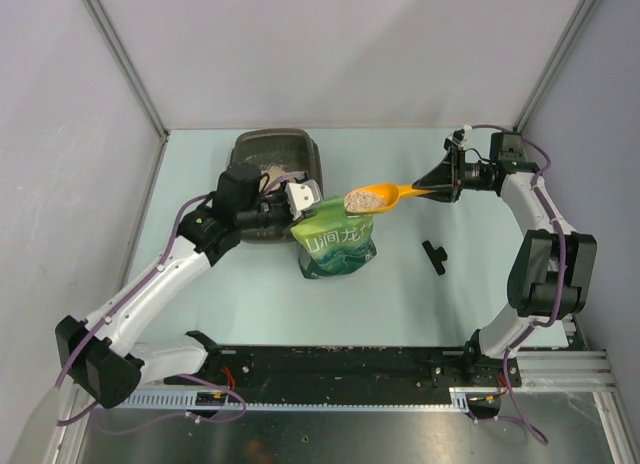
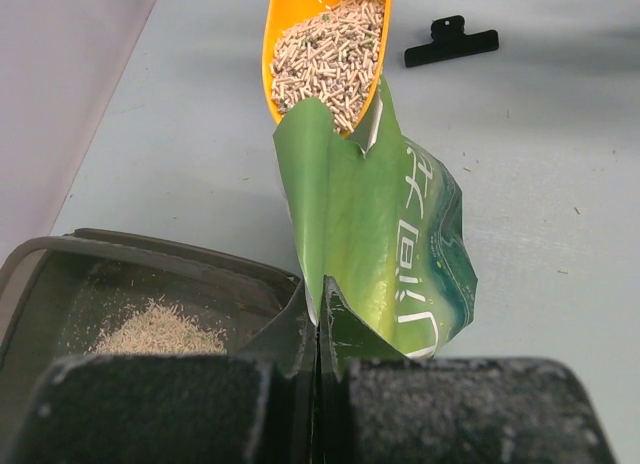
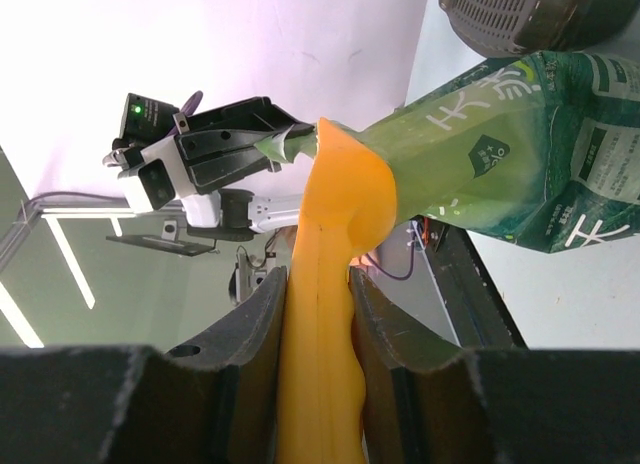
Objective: Fill the litter box with clean litter
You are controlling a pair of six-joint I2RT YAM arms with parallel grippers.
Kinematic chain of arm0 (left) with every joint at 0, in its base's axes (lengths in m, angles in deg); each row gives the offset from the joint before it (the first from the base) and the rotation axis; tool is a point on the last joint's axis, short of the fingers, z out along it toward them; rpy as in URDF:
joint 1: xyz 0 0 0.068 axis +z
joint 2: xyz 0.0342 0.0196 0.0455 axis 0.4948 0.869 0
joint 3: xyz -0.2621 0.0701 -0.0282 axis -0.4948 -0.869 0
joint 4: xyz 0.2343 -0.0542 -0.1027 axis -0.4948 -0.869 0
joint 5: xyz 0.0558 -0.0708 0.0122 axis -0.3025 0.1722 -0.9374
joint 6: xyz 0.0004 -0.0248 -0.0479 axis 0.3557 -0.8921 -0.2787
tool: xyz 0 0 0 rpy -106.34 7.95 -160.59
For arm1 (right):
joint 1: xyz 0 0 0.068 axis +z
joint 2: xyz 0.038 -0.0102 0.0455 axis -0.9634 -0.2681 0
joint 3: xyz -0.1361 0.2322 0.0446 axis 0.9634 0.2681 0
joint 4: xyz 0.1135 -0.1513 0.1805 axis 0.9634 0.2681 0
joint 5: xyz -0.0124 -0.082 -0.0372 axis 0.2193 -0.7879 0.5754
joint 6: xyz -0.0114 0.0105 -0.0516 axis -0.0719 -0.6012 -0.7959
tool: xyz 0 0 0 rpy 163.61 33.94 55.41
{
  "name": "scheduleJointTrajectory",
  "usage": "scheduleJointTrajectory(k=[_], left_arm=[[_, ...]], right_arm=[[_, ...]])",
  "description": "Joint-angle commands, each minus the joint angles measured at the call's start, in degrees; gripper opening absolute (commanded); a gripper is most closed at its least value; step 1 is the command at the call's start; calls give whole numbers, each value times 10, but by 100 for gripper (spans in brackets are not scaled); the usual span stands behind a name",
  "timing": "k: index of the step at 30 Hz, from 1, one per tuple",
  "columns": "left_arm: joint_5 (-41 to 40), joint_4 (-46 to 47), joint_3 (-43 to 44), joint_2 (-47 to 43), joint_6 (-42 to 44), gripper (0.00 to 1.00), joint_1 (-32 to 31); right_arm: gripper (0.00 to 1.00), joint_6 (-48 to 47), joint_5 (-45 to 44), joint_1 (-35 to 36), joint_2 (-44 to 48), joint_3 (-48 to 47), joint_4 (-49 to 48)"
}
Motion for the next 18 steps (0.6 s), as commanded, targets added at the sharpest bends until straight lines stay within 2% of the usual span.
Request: scheduleJointTrajectory(k=[1, 11, 16, 18], left_arm=[[-11, -19, -8, -28, 10, 0, 14], [-9, -33, -19, -42, 25, 0, 17], [-7, -46, -26, -49, 31, 0, 18], [-4, -49, -26, -48, 32, 0, 18]], right_arm=[[0, 44, 44, 12, -12, 0, -65], [0, 135, 41, 39, -45, -2, -177], [0, 235, 41, 48, -68, -3, -294], [0, 277, 40, 54, -75, -3, -372]])
